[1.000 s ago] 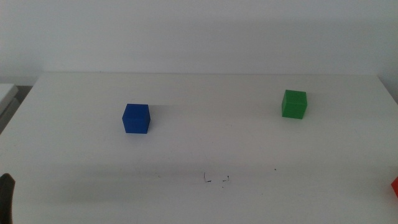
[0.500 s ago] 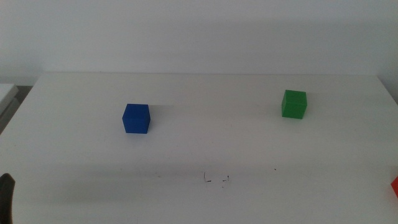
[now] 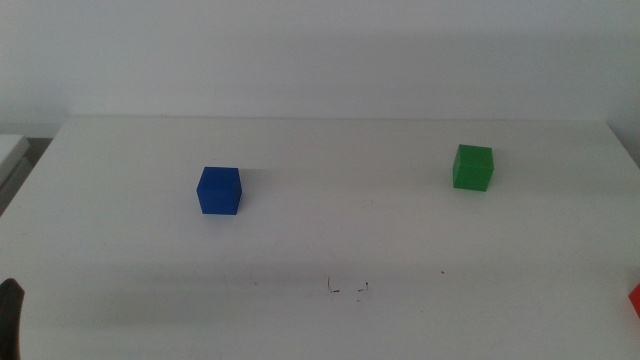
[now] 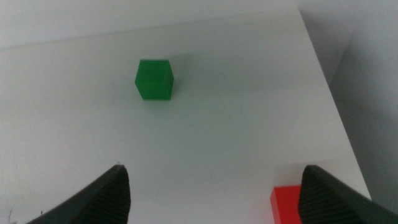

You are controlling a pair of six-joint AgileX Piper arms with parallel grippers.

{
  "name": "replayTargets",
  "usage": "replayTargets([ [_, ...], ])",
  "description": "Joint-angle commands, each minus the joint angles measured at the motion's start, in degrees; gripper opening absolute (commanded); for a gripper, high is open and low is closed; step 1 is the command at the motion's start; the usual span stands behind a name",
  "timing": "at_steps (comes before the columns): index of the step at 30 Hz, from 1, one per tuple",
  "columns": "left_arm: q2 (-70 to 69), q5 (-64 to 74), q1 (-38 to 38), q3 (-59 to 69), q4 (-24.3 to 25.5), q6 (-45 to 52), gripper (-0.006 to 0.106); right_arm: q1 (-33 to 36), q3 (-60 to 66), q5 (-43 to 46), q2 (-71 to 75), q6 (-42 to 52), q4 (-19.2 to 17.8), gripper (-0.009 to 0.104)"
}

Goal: Stack red cubes first, then green, then blue cubes in a specific spot.

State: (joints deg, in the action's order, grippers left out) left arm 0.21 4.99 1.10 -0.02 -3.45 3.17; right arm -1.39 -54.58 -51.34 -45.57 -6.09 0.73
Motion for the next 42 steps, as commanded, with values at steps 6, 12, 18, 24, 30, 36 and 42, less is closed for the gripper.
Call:
replayTargets([
  [6,-0.21,-0.58,-0.01,0.02,0.0,-0.01,0.094,0.11,-0.38,1.85,0.08,-0.05,0.34,0.093],
  [12,-0.21,-0.58,-0.01,0.02,0.0,-0.01,0.094,0.11,-3.0,-5.76,-2.86,0.18,-1.91,0.093],
  [18,-0.21,-0.58,-0.01,0.02,0.0,-0.01,0.094,0.11,-12.14,-18.16,-11.05,2.08,-12.6,0.093],
  [24,-0.21,-0.58,-0.01,0.02,0.0,-0.01,0.094,0.11,-17.55,-18.63,-17.81,4.54,-18.73,0.093],
  [30,-0.21,-0.48,-0.01,0.02,0.0,-0.01,0.094,-2.88,-17.66,-18.63,-20.63,10.07,-20.87,0.093],
  [36,-0.21,-0.48,-0.01,0.02,0.0,-0.01,0.094,-8.83,-17.66,-18.63,-25.98,13.44,-14.8,0.093],
  [42,-0.21,-0.48,-0.01,0.02,0.0,-0.01,0.094,-9.0,-17.66,-18.63,-31.88,18.84,-10.37,0.093],
])
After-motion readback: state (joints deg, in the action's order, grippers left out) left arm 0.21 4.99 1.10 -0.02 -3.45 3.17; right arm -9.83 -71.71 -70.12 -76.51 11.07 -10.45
